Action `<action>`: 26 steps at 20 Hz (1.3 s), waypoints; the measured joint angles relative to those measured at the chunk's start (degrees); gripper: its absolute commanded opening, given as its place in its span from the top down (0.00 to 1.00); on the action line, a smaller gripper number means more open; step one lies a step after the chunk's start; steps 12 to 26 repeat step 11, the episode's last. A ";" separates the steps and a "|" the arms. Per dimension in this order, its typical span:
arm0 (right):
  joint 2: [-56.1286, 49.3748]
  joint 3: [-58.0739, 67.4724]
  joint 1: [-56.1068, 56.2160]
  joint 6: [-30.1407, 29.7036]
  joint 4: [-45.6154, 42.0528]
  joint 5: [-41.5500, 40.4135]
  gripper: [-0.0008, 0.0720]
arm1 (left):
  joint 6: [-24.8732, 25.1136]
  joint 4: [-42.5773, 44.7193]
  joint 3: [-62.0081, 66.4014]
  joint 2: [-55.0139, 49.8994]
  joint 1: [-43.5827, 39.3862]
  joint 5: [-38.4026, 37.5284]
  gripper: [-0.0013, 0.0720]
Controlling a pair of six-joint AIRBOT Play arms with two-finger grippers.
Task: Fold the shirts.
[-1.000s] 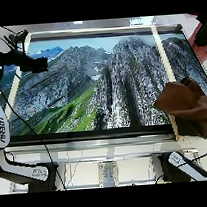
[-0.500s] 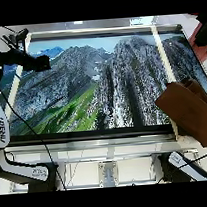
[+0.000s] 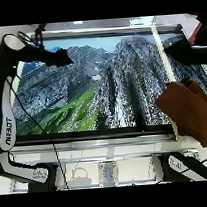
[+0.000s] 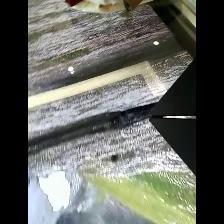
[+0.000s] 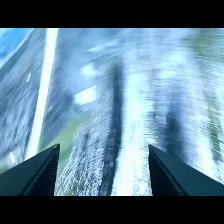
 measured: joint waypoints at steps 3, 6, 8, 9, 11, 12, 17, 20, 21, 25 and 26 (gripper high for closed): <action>-2.19 -2.38 10.32 -1.81 -7.96 -5.90 0.20 | 1.09 -0.42 0.00 0.00 -2.40 0.72 0.97; -3.45 -3.30 16.04 -1.60 -17.73 -8.37 0.19 | 1.60 -0.11 0.00 0.00 -3.10 0.76 0.97; -3.85 -3.58 17.81 -1.36 -23.47 -9.20 0.19 | 1.81 0.00 0.00 0.00 -3.30 0.83 0.97; -3.96 -3.65 18.45 -1.29 -25.11 -9.60 0.19 | 1.84 0.00 0.00 0.00 -3.41 0.85 0.97; -4.13 -3.76 19.15 -1.16 -27.36 -9.84 0.19 | 1.95 -0.02 0.00 0.00 -3.45 0.87 0.97; -4.13 -3.76 19.15 -1.16 -27.36 -9.84 0.19 | 1.95 -0.02 0.00 0.00 -3.45 0.87 0.97; -4.13 -3.76 19.15 -1.16 -27.36 -9.84 0.19 | 1.95 -0.02 0.00 0.00 -3.45 0.87 0.97; -4.13 -3.76 19.15 -1.16 -27.36 -9.84 0.19 | 1.95 -0.02 0.00 0.00 -3.45 0.87 0.97; -4.13 -3.76 19.15 -1.16 -27.36 -9.84 0.19 | 1.95 -0.02 0.00 0.00 -3.45 0.87 0.97; -4.13 -3.76 19.15 -1.16 -27.36 -9.84 0.19 | 1.95 -0.02 0.00 0.00 -3.45 0.87 0.97; -4.13 -3.76 19.15 -1.16 -27.36 -9.84 0.19 | 1.95 -0.02 0.00 0.00 -3.45 0.87 0.97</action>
